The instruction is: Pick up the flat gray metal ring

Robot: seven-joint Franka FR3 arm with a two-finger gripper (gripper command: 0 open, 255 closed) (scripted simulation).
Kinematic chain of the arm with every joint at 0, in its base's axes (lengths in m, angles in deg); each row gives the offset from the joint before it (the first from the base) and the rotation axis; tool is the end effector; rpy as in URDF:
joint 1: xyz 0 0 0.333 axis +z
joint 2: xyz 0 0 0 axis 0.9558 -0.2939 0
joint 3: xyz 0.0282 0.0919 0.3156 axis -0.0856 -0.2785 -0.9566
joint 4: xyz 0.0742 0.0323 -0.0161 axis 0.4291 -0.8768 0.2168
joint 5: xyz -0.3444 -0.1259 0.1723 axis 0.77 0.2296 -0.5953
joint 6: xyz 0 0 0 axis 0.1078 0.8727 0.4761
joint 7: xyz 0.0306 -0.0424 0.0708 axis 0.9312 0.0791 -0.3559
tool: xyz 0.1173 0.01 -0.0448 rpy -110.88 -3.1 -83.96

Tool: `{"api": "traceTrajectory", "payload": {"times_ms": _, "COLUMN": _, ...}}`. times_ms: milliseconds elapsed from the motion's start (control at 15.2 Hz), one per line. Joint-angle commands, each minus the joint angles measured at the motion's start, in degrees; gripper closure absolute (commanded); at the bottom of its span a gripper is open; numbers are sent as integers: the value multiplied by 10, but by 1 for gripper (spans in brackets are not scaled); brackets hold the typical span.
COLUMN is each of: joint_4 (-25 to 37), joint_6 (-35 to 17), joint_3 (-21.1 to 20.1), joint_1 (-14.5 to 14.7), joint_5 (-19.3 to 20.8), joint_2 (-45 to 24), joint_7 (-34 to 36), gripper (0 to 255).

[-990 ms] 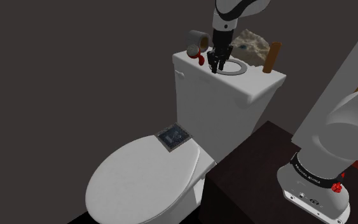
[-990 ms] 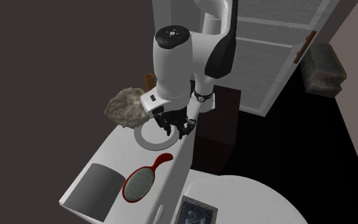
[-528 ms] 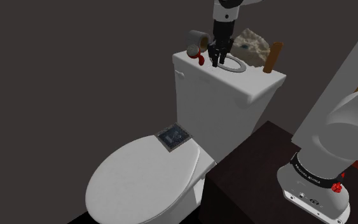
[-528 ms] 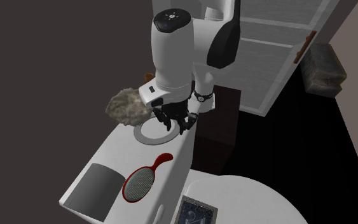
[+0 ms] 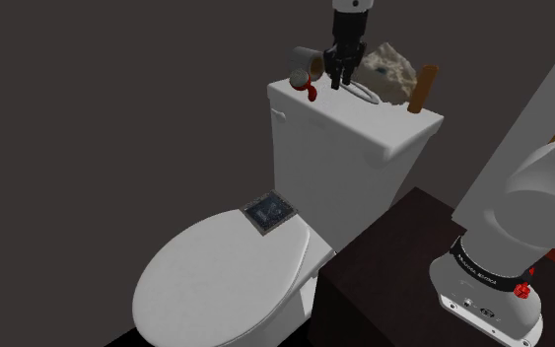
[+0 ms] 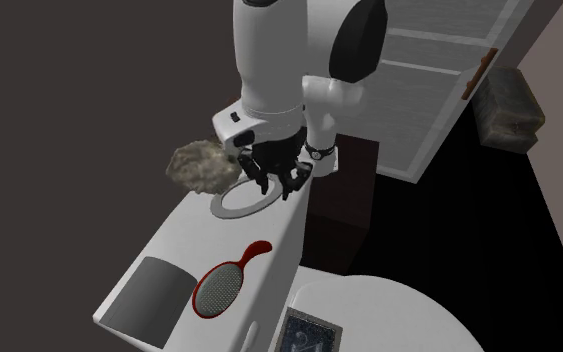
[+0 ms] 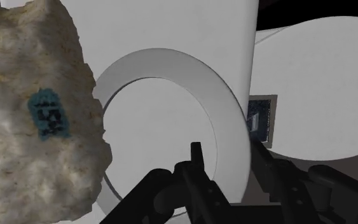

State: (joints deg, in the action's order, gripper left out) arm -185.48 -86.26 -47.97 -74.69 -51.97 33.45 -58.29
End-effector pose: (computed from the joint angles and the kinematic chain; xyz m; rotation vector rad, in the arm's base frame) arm 0.4774 -0.0159 0.5234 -3.1413 -0.0093 0.0016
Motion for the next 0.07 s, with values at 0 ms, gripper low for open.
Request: {"api": "traceTrajectory", "payload": {"times_ms": 0, "joint_4": 4, "joint_6": 5, "joint_3": 0, "joint_1": 0, "joint_5": 0, "joint_2": 1, "joint_7": 0, "gripper": 255}}
